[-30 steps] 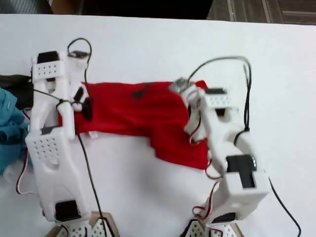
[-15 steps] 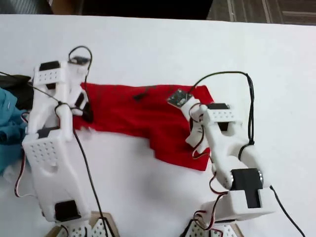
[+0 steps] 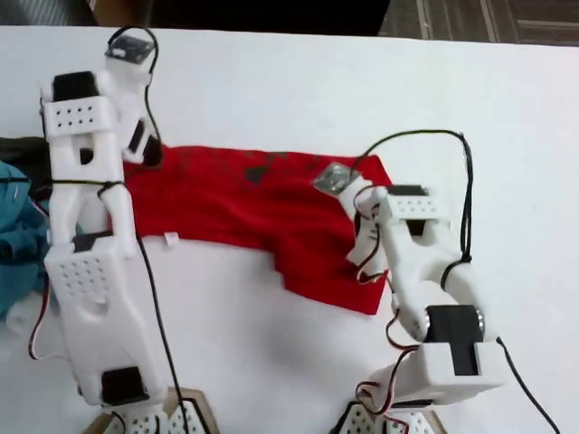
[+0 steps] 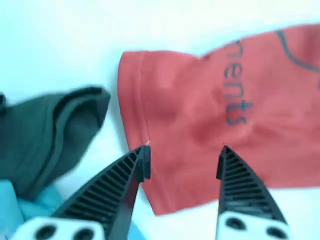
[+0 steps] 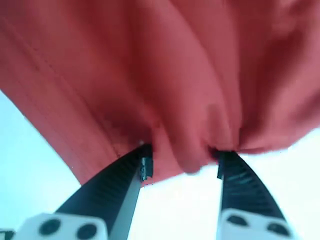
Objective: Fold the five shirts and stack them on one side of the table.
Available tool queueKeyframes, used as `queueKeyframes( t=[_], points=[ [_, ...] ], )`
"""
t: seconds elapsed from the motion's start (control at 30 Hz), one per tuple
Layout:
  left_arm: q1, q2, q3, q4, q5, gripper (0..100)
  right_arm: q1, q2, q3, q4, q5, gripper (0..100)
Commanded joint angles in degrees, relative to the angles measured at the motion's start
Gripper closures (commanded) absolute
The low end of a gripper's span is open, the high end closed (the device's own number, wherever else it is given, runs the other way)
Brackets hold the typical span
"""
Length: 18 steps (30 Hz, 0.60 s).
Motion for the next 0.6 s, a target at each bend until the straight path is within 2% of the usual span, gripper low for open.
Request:
queueKeyframes(
  t=[0.0,0.17,0.33,0.43,0.57],
  points=[
    [-1.3,-1.7,1.5,3.9,0.0,76,1.5,-1.1,-8.4,6.1,-0.2,77.9],
    [-4.2,-1.7,13.4,-1.6,-0.9,76,0.7,-1.1,-17.2,13.8,-2.8,77.9],
    [-4.1,-1.6,23.3,-10.2,-1.6,76,-6.4,-1.1,-14.9,15.9,-6.6,77.9],
    [-4.0,-1.6,28.2,-13.6,-1.5,76,-10.1,-1.1,-8.7,11.4,-9.3,77.9],
    [-4.0,-1.7,31.1,-14.0,-1.6,76,-10.6,-0.6,1.4,1.5,-9.3,77.9]
  ],
)
